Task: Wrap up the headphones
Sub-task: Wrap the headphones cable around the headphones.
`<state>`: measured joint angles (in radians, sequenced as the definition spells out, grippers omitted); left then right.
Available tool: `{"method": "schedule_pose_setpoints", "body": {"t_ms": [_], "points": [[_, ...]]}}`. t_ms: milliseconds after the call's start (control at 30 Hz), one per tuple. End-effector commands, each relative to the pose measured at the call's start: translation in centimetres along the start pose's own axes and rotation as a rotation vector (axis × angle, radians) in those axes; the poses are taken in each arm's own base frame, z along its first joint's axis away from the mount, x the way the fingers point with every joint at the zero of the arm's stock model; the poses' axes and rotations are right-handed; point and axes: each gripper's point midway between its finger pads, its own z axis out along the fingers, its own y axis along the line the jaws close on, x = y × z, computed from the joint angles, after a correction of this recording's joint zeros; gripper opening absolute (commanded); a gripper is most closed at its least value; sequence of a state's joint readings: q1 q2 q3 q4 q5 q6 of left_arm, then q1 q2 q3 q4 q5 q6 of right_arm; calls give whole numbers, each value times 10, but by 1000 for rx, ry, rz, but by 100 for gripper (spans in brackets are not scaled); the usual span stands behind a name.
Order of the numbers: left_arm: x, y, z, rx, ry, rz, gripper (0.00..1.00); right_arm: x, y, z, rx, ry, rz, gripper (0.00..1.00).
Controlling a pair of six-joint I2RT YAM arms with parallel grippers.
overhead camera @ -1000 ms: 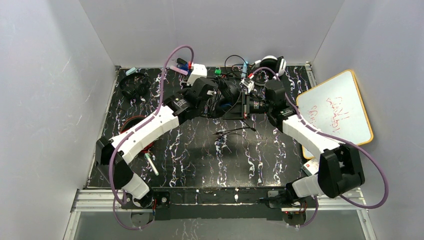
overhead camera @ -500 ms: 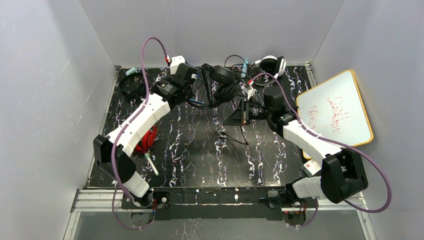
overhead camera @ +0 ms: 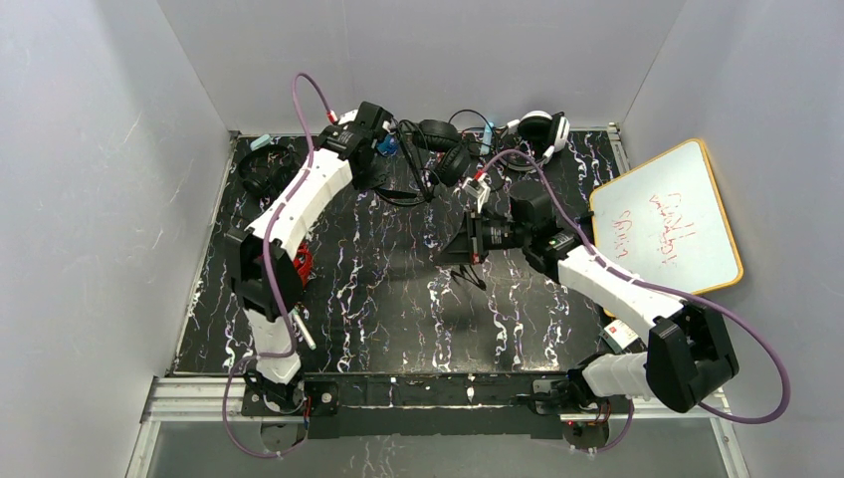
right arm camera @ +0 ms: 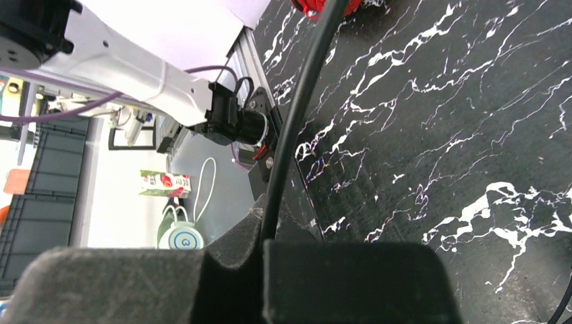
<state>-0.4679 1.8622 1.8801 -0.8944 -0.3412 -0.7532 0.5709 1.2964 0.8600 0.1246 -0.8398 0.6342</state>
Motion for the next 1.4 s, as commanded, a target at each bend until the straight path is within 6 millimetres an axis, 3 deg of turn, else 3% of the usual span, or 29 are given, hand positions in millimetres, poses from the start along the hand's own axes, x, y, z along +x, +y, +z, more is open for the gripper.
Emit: {"method": "schedule_pose_setpoints", "body": {"t_ms": [0,367,533,633,867,933,1133,1233,1367], "points": [[-7,-7,-10,56,61,-128,0,9,12,1,-33,45,-82,1],[-24,-2,4,99,77,-238,0,73,-10,-6,13,238,-3,1],[-49,-6,1,135,35,-278,0,89,-26,-8,82,266,36,1],[-55,-13,3,162,42,-288,0,96,-32,-6,102,309,51,1],[-48,-13,17,137,81,-285,0,78,-12,4,105,335,-92,1],[-50,-16,16,159,87,-297,0,81,-12,6,125,362,-115,1],[-77,-21,-3,244,78,-344,0,91,-45,7,266,369,-78,1],[-88,-25,-25,324,74,-356,0,87,-59,9,302,314,-59,1],[-89,-29,-48,404,74,-344,0,74,-79,3,269,236,24,2]]}}
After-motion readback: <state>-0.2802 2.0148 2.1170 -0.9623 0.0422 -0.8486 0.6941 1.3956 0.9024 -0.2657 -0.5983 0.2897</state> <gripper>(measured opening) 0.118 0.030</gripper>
